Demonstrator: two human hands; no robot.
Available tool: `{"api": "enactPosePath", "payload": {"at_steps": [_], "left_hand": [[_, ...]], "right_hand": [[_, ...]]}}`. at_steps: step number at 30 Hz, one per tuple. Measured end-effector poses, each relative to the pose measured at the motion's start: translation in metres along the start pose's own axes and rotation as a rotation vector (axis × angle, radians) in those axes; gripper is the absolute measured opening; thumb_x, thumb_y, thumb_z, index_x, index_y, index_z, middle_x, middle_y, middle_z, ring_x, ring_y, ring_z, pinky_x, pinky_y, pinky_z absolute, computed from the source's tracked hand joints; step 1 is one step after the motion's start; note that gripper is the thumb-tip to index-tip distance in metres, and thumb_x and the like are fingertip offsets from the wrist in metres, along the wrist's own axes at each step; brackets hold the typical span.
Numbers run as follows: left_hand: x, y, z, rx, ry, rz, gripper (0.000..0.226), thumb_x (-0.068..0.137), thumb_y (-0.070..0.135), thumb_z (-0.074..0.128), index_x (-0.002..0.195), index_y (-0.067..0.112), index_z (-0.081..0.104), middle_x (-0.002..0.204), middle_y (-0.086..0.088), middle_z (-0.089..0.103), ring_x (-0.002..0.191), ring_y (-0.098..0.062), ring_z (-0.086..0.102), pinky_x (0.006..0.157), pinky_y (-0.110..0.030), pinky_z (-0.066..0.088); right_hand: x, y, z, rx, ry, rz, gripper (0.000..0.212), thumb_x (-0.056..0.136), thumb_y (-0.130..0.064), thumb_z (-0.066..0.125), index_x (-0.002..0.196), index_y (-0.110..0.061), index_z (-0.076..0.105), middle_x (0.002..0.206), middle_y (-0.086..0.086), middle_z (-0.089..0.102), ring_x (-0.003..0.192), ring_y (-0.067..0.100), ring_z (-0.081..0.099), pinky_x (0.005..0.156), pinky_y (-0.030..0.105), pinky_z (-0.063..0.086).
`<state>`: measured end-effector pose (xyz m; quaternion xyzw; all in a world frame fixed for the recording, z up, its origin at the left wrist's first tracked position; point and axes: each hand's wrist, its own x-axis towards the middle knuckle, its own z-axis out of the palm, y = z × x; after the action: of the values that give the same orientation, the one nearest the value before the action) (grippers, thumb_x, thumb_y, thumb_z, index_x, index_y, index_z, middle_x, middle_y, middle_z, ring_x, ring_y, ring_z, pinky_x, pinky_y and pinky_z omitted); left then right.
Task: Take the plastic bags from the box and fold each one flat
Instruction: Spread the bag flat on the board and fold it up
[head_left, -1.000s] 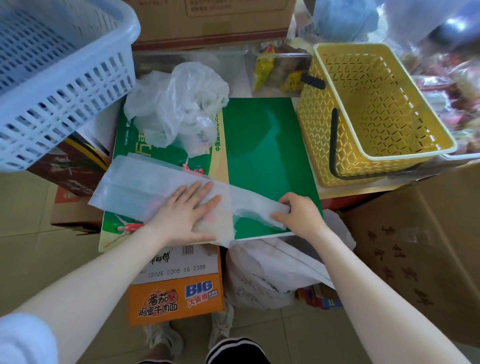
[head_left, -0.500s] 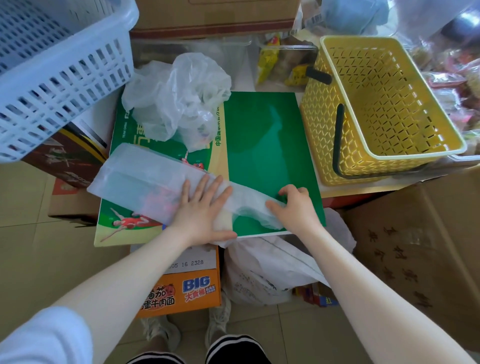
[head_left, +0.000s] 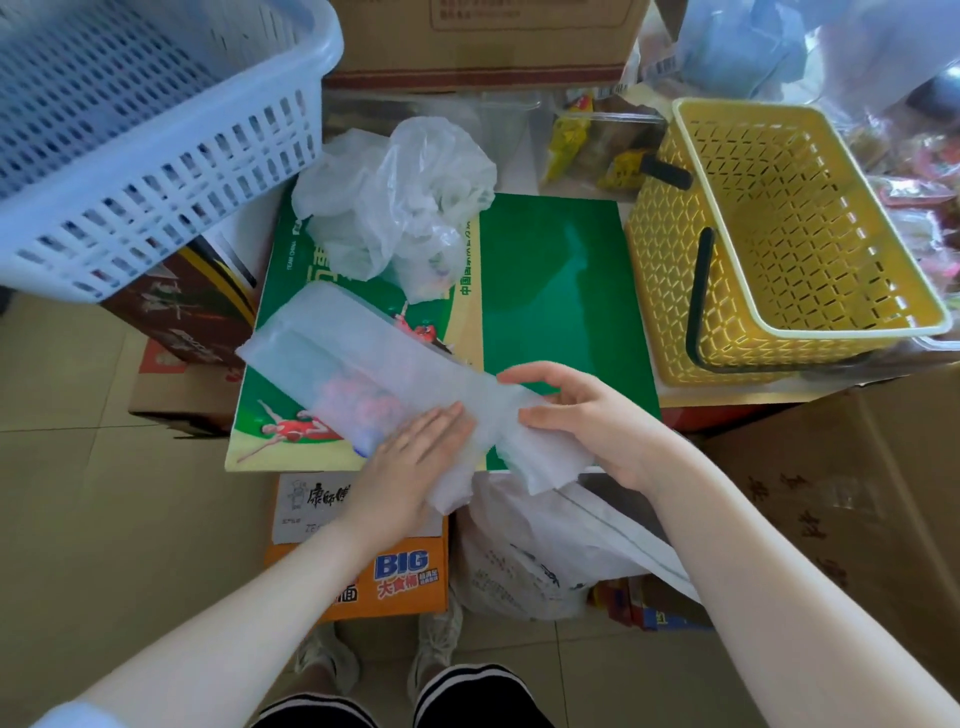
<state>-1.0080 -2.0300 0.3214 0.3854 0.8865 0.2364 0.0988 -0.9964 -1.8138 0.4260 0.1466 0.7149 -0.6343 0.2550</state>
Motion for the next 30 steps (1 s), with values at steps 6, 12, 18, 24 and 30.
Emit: {"api": "enactPosePath", "payload": {"at_steps": [6, 12, 18, 24, 30], "left_hand": [[-0.019, 0.024, -0.042, -0.958, 0.018, -0.385, 0.031, 0.096, 0.023, 0.039, 0.122, 0.040, 0.044, 0.122, 0.033, 0.048, 0.111, 0.025, 0.038, 0.091, 0.001, 0.031], [-0.030, 0.000, -0.053, -1.169, 0.159, -0.628, 0.018, 0.091, 0.033, 0.048, 0.104, 0.030, 0.060, 0.105, 0.013, 0.069, 0.103, -0.006, 0.062, 0.089, -0.022, 0.046], [-0.021, -0.021, -0.049, -0.771, 0.313, -0.705, 0.024, 0.096, 0.021, 0.045, 0.114, 0.011, 0.058, 0.097, 0.000, 0.063, 0.079, -0.005, 0.058, 0.058, -0.004, 0.040], [-0.007, -0.035, -0.045, -0.550, 0.300, -0.729, 0.032, 0.096, 0.019, 0.045, 0.128, 0.015, 0.047, 0.099, -0.003, 0.061, 0.079, -0.013, 0.054, 0.061, -0.014, 0.041], [-0.016, -0.043, -0.040, 0.074, 0.327, -0.359, 0.046, 0.078, -0.008, 0.048, 0.123, 0.000, 0.050, 0.130, -0.023, 0.049, 0.118, -0.037, 0.048, 0.096, -0.040, 0.042]], "right_hand": [[0.000, -0.032, -0.001, 0.206, -0.242, -0.130, 0.034, 0.077, -0.010, 0.042, 0.102, -0.003, 0.064, 0.085, 0.008, 0.071, 0.074, 0.021, 0.064, 0.058, 0.023, 0.048], [0.047, -0.035, 0.046, -0.382, 0.179, -0.260, 0.018, 0.086, -0.002, 0.051, 0.087, -0.010, 0.067, 0.093, 0.006, 0.059, 0.080, 0.016, 0.054, 0.062, 0.014, 0.039], [0.096, -0.020, 0.086, -0.120, 0.315, -0.017, 0.033, 0.092, -0.040, 0.042, 0.080, -0.010, 0.051, 0.071, 0.002, 0.049, 0.067, 0.020, 0.046, 0.058, 0.028, 0.034], [0.110, -0.003, 0.094, -0.160, 0.392, 0.041, 0.035, 0.090, -0.044, 0.053, 0.072, -0.016, 0.045, 0.070, -0.004, 0.047, 0.061, 0.011, 0.046, 0.054, 0.025, 0.033], [0.131, -0.002, 0.096, -0.423, 0.383, 0.100, 0.037, 0.094, -0.022, 0.044, 0.059, -0.015, 0.032, 0.057, 0.001, 0.034, 0.051, 0.018, 0.031, 0.048, 0.027, 0.021]]}}
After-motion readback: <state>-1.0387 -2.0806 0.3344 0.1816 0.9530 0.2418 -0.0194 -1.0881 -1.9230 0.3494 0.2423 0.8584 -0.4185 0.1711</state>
